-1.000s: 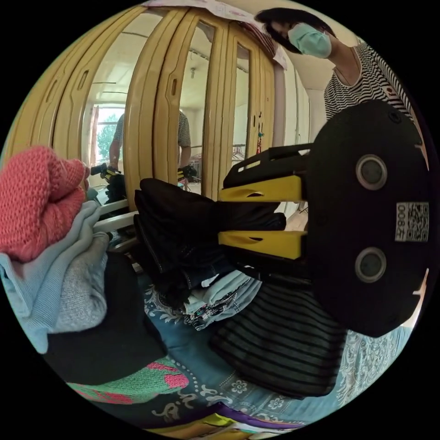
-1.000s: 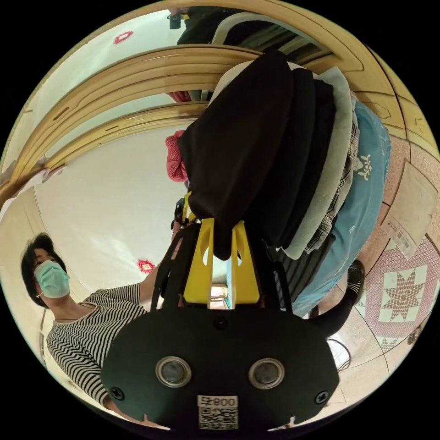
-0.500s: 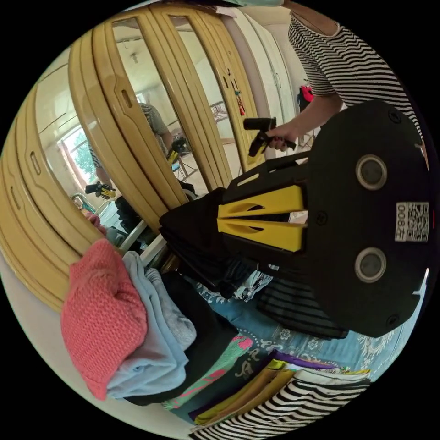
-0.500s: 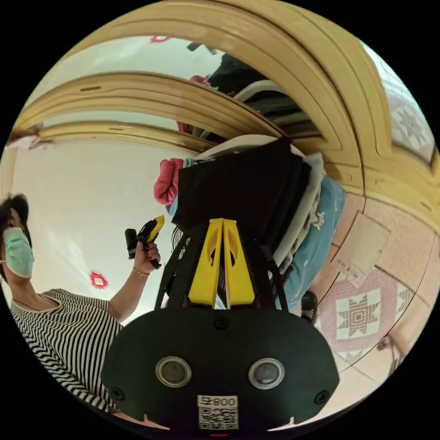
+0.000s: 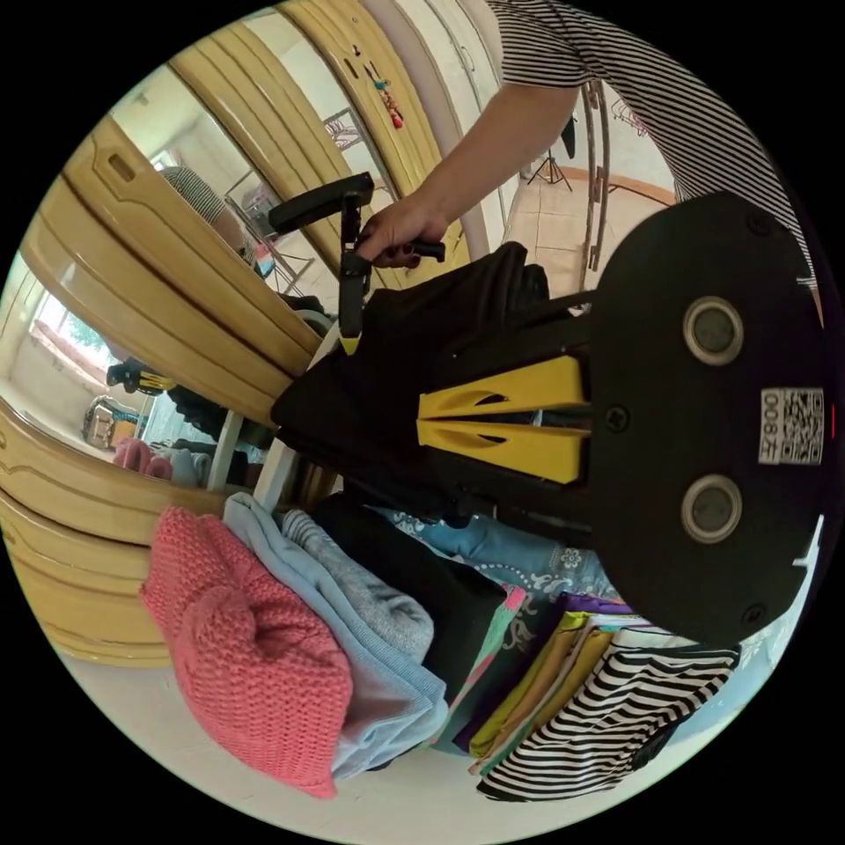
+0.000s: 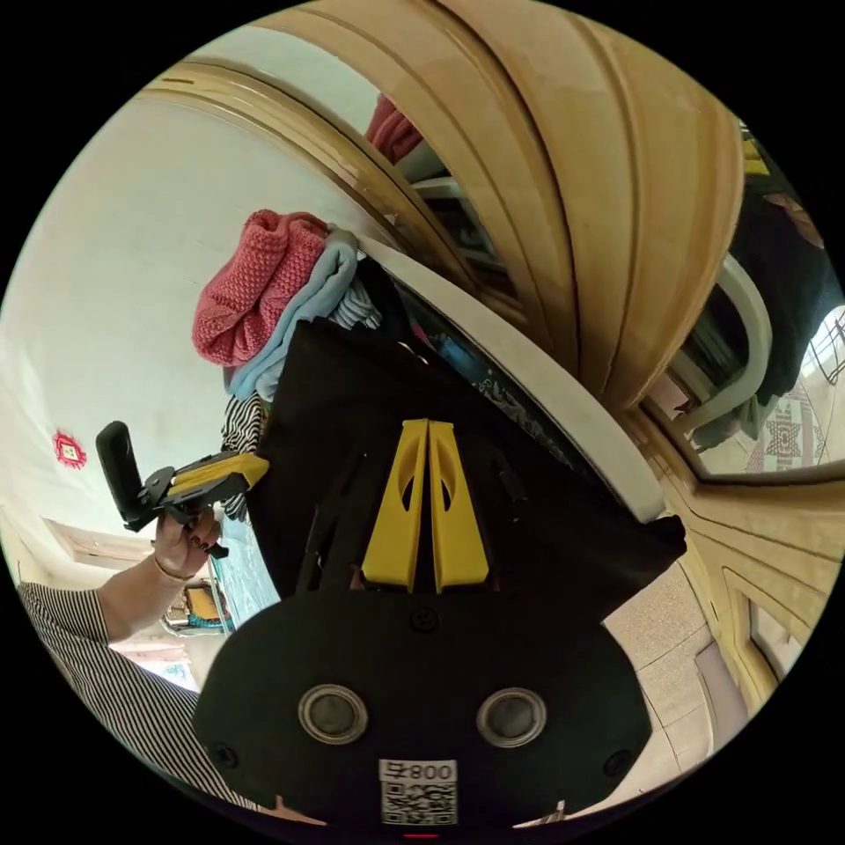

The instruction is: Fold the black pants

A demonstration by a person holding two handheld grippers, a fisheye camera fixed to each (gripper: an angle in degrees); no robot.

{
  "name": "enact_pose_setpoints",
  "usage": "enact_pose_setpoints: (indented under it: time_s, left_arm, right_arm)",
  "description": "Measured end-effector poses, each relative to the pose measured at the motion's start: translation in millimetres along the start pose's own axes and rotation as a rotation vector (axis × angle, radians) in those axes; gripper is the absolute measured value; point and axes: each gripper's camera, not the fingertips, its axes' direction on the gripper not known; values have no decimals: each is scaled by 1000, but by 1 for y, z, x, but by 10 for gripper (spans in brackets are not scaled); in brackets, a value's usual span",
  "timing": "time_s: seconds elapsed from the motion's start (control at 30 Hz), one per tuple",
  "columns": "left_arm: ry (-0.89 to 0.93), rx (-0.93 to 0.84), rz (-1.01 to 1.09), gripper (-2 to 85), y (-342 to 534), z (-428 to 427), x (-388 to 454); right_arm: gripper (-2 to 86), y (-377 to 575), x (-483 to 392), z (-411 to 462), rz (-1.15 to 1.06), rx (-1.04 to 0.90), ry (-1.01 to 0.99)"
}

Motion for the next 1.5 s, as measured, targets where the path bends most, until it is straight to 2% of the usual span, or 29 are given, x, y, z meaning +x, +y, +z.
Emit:
enact_pose_setpoints:
  time_s: [0.1, 0.17, 0.27, 0.33, 0.47, 0.6, 0.73, 0.83, 0.93, 1.0, 1.13, 1.23, 1.37, 1.5]
  left_arm:
    - [-43, 23, 26, 1, -29, 3, 16]
    - [-152, -38, 51, 1, -49, 26, 22]
    - [-181, -113, 64, 1, -59, 57, 24]
    - [-170, -115, 74, 1, -63, 63, 24]
    - [-169, -125, 69, 1, -65, 69, 26]
    - [-112, -89, 30, 1, -59, 48, 34]
    - [-2, 48, 61, 1, -12, 9, 61]
    - [-53, -15, 81, 1, 15, 33, 69]
    - [-18, -44, 73, 1, 21, 49, 59]
    - [35, -39, 58, 1, 24, 43, 51]
    - [0, 20, -37, 2, 80, 17, 24]
    - [-92, -72, -172, 6, 154, 27, -3]
    - [-118, -264, -491, 23, 271, 72, -53]
    - [-31, -313, -800, 52, 352, 110, -95]
  right_arm:
    - [0, 27, -15, -20, -23, 64, -7]
    - [0, 56, -35, -27, -53, 77, -17]
    - [0, 88, -62, -12, -109, 26, 54]
    - [1, 98, -74, 16, -162, -94, 115]
    - [2, 109, -98, 45, -246, -84, 224]
    - [2, 112, -99, 49, -205, -98, 194]
    - [1, 129, -110, 29, -165, -36, 170]
    - [1, 147, -127, 24, -189, 25, 152]
    - [2, 156, -132, 62, -216, -95, 138]
    - [2, 157, -133, 70, -209, -99, 127]
    - [2, 164, -133, 74, -191, -99, 130]
    - [1, 172, -133, 64, -162, -52, 125]
    - [1, 184, -153, 51, -218, 41, 84]
    - [1, 195, -180, 73, -324, -32, -21]
